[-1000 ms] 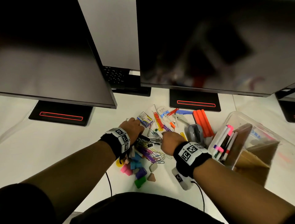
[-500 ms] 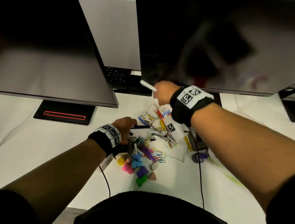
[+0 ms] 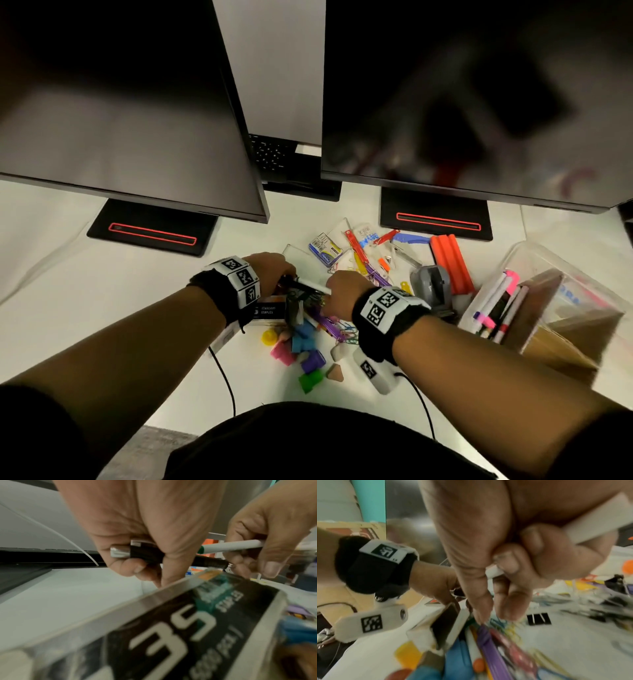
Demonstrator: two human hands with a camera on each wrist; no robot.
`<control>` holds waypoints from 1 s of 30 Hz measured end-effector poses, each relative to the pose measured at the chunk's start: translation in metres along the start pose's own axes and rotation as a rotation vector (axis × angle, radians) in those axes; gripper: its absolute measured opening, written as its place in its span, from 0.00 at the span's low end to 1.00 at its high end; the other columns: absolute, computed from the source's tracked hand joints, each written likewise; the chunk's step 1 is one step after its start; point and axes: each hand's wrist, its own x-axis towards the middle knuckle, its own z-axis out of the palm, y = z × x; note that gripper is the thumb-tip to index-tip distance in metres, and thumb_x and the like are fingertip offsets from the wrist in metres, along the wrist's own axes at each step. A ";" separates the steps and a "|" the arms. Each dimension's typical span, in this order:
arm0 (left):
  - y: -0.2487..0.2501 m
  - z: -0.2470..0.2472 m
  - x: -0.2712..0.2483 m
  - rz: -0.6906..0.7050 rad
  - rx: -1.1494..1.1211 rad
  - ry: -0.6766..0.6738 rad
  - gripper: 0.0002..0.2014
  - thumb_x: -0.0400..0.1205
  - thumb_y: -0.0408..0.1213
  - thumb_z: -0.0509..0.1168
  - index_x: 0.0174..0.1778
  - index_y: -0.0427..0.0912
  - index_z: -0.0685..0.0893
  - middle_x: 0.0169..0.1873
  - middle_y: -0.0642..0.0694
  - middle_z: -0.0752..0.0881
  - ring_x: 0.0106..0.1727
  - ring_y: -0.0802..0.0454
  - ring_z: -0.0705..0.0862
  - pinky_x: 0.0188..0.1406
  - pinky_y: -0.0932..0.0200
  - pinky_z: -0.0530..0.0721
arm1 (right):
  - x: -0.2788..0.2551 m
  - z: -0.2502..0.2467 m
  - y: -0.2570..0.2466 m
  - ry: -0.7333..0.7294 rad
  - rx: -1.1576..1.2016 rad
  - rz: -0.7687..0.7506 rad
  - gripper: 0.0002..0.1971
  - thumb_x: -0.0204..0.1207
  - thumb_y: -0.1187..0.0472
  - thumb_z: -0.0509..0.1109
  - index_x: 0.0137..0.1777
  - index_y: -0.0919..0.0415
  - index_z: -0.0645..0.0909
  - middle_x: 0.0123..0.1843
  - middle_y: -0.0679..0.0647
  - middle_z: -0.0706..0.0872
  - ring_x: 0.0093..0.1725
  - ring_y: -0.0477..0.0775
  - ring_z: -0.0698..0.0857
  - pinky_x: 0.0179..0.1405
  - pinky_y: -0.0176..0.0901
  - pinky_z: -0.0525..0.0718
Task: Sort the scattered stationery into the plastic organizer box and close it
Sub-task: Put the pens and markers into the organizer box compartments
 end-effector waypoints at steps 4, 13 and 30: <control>0.004 0.002 0.000 0.003 0.021 0.007 0.16 0.74 0.44 0.70 0.57 0.48 0.79 0.56 0.43 0.81 0.57 0.43 0.81 0.54 0.55 0.76 | -0.001 0.024 0.006 0.050 0.054 0.021 0.26 0.68 0.46 0.76 0.61 0.61 0.81 0.57 0.59 0.85 0.57 0.62 0.85 0.53 0.45 0.83; 0.015 0.005 0.006 0.014 0.109 -0.009 0.10 0.79 0.40 0.62 0.54 0.42 0.79 0.53 0.41 0.84 0.56 0.41 0.82 0.47 0.56 0.74 | -0.006 0.016 0.036 0.111 0.107 0.133 0.19 0.76 0.53 0.67 0.62 0.63 0.80 0.60 0.62 0.85 0.60 0.63 0.84 0.56 0.47 0.82; -0.013 -0.006 -0.011 -0.192 -0.026 0.100 0.12 0.84 0.44 0.54 0.53 0.45 0.81 0.49 0.39 0.84 0.46 0.46 0.78 0.44 0.55 0.73 | -0.015 0.015 0.021 0.267 0.143 -0.005 0.15 0.79 0.58 0.63 0.63 0.61 0.79 0.62 0.62 0.83 0.61 0.62 0.82 0.54 0.44 0.79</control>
